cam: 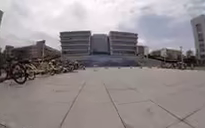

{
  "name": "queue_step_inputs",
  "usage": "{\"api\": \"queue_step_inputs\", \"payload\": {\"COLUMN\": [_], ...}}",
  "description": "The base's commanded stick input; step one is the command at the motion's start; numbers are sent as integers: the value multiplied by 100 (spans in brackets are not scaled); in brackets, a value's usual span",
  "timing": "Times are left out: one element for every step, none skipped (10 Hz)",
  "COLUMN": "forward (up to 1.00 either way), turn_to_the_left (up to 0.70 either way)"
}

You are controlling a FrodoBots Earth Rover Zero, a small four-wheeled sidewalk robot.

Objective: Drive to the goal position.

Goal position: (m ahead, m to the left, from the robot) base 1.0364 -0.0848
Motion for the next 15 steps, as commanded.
{"api": "queue_step_inputs", "payload": {"forward": [100, 100, 100, 100, 100, 100, 100, 100, 100, 100, 100, 100, 100, 100, 100], "turn_to_the_left": [2, 1, 1, 2, 2, 2, 2, 2, 2, 2, 2, 2, 2, 2, 2]}}
